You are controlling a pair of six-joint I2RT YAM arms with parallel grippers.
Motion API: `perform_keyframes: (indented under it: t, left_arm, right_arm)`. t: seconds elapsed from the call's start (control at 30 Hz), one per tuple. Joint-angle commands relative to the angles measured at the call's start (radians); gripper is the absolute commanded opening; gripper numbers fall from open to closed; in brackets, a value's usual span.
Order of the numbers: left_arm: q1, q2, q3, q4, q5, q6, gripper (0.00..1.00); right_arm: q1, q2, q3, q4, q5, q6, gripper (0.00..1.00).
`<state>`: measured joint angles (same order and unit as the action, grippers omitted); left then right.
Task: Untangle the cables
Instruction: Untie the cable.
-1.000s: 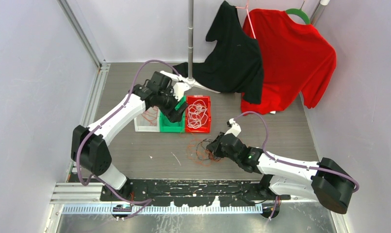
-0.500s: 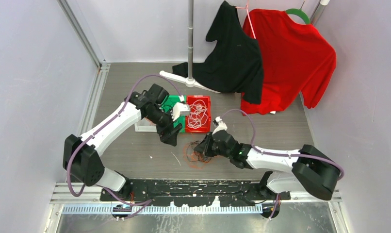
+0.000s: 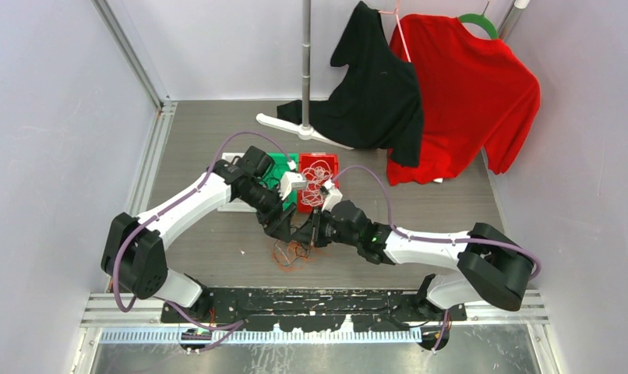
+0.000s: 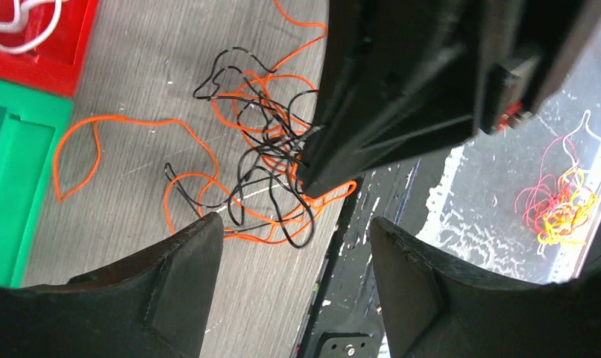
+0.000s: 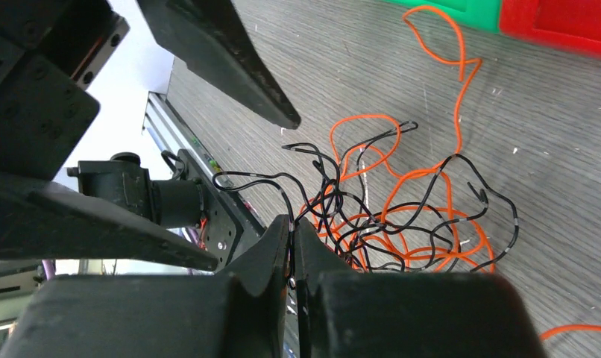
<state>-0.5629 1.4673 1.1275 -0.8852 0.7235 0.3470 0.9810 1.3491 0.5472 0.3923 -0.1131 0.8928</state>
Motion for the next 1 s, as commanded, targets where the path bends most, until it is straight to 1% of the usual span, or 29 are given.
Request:
perform_keyframes:
  t: [0.0, 0.1, 0.2, 0.33, 0.4, 0.43, 0.47, 0.5, 0.57, 0.6, 0.67, 0.7, 0.77, 0.83, 0.9, 0.97]
  left_arm:
    - [0.001, -0.028, -0.005, 0.138, -0.002, -0.108, 0.7]
    - [0.001, -0.019, 0.0, 0.141, 0.039, -0.119, 0.6]
    - [0.001, -0.007, 0.01, 0.144, 0.05, -0.129, 0.48]
    - [0.001, -0.001, 0.015, 0.136, 0.053, -0.122, 0.27]
    - [0.001, -0.004, 0.017, 0.129, 0.038, -0.121, 0.13]
    - [0.001, -0.007, 0.022, 0.125, 0.023, -0.124, 0.07]
    - [0.002, -0.013, 0.031, 0.124, 0.001, -0.129, 0.02]
    - [0.004, -0.021, 0.04, 0.124, -0.02, -0.137, 0.0]
    - [0.007, -0.044, 0.06, 0.116, -0.057, -0.144, 0.0]
    - [0.007, -0.056, 0.073, 0.099, -0.079, -0.143, 0.0]
    - [0.008, -0.085, 0.102, 0.068, -0.137, -0.147, 0.0]
    - [0.008, -0.104, 0.114, 0.034, -0.166, -0.147, 0.0]
    - [0.008, -0.14, 0.124, -0.004, -0.212, -0.148, 0.0]
    - [0.008, -0.172, 0.124, -0.03, -0.239, -0.157, 0.0]
    - [0.008, -0.189, 0.127, -0.059, -0.235, -0.178, 0.0]
    - [0.008, -0.216, 0.126, -0.076, -0.223, -0.205, 0.0]
  right_arm:
    - [0.016, 0.001, 0.027, 0.078, -0.016, -0.044, 0.11]
    - [0.02, 0.001, 0.022, 0.084, -0.02, -0.05, 0.11]
    - [0.019, 0.002, 0.023, 0.085, -0.026, -0.055, 0.1]
    - [0.019, -0.01, 0.001, 0.11, -0.017, -0.052, 0.1]
    - [0.02, -0.023, -0.015, 0.13, -0.004, -0.049, 0.11]
    - [0.019, -0.029, -0.021, 0.136, 0.001, -0.051, 0.11]
    - [0.019, -0.034, -0.026, 0.137, 0.004, -0.051, 0.14]
    - [0.02, -0.036, -0.029, 0.137, 0.005, -0.052, 0.19]
    - [0.02, -0.043, -0.038, 0.138, 0.01, -0.054, 0.27]
    - [0.021, -0.05, -0.046, 0.14, 0.021, -0.055, 0.33]
    - [0.02, -0.092, -0.068, 0.14, 0.086, -0.057, 0.43]
    - [0.02, -0.122, -0.085, 0.138, 0.132, -0.056, 0.45]
    - [0.02, -0.198, -0.119, 0.154, 0.23, -0.062, 0.47]
    - [0.02, -0.265, -0.14, 0.166, 0.293, -0.078, 0.49]
    - [0.022, -0.295, -0.126, 0.161, 0.3, -0.109, 0.5]
    - [0.03, -0.292, -0.087, 0.159, 0.28, -0.133, 0.5]
